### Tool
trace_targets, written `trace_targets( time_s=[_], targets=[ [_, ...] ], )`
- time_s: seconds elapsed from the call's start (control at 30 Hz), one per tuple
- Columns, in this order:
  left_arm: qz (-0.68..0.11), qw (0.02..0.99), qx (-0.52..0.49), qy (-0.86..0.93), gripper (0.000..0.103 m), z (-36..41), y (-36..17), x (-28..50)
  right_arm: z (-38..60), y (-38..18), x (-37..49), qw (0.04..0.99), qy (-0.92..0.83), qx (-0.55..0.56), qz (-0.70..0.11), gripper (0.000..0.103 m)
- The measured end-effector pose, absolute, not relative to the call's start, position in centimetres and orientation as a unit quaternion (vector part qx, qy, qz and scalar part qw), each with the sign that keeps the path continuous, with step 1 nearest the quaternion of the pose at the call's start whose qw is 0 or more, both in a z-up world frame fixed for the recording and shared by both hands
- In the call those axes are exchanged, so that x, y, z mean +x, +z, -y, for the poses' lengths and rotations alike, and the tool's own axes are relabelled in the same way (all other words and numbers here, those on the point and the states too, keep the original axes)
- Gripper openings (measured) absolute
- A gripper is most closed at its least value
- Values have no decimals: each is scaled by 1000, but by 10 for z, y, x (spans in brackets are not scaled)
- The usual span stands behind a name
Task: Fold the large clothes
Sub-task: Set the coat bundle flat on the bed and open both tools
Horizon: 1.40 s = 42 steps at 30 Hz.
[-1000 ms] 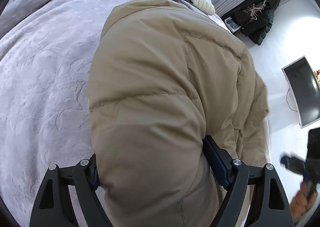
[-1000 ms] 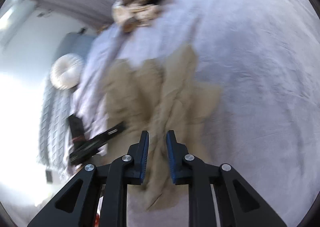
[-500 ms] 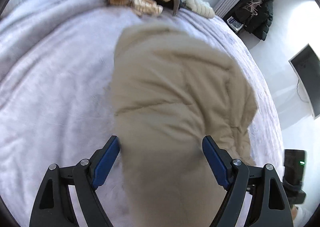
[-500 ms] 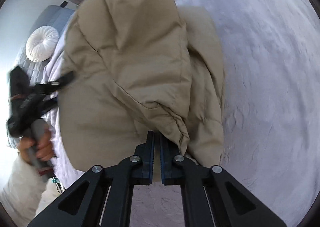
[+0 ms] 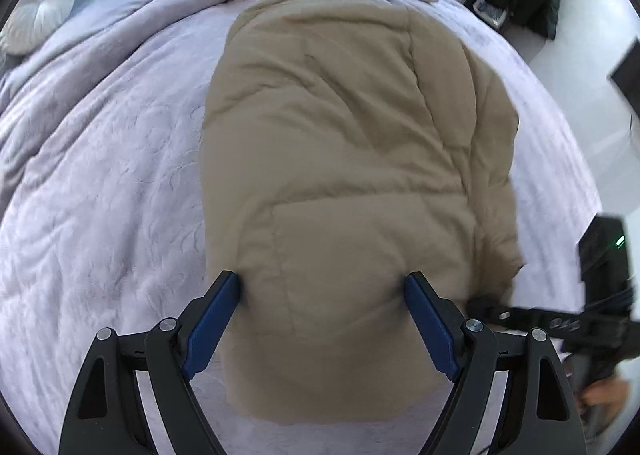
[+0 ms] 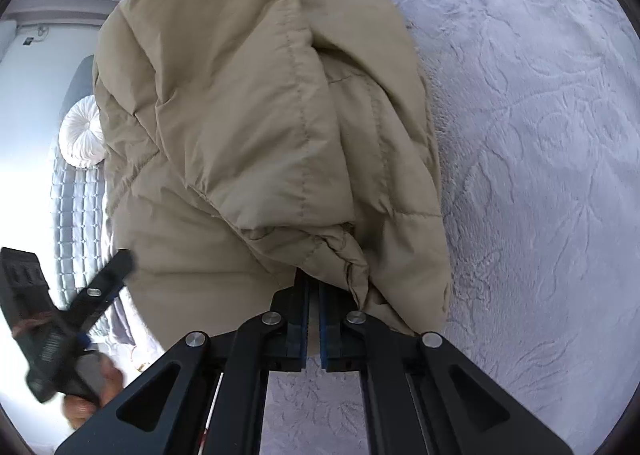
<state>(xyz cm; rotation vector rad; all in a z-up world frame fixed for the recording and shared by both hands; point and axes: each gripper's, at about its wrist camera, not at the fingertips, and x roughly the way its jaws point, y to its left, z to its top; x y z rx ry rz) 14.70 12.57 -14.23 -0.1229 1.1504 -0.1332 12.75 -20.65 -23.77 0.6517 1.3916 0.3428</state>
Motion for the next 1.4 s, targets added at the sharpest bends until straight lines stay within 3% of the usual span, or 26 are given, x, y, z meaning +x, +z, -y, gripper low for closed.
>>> trace_targets(
  time_s=[0.17,0.43,0.57,0.73,0.93,1.13,1.4],
  targets=[
    [-546,833,-67,-63,85,-132,-144,148,218,-207,129,707,162,274,-631,4],
    [-548,831,-69,-67,85,-137,-148,150,217,-118,170,799,169,188,-546,5],
    [-549,831,-68,-68,85,-138,-151,150,207,-111,202,819,158,161,-527,5],
    [-551,829,-68,-71,90,-139,-163,153,179,-144,245,825,121,101,-542,5],
    [-546,832,-56,-82,96,-132,-173,162,184,-210,269,790,104,146,-586,3],
    [-548,831,-47,-82,97,-128,-176,166,193,-228,272,781,111,170,-591,2],
    [-558,824,-61,-75,97,-137,-165,169,199,-210,262,775,107,185,-594,6]
  ],
)
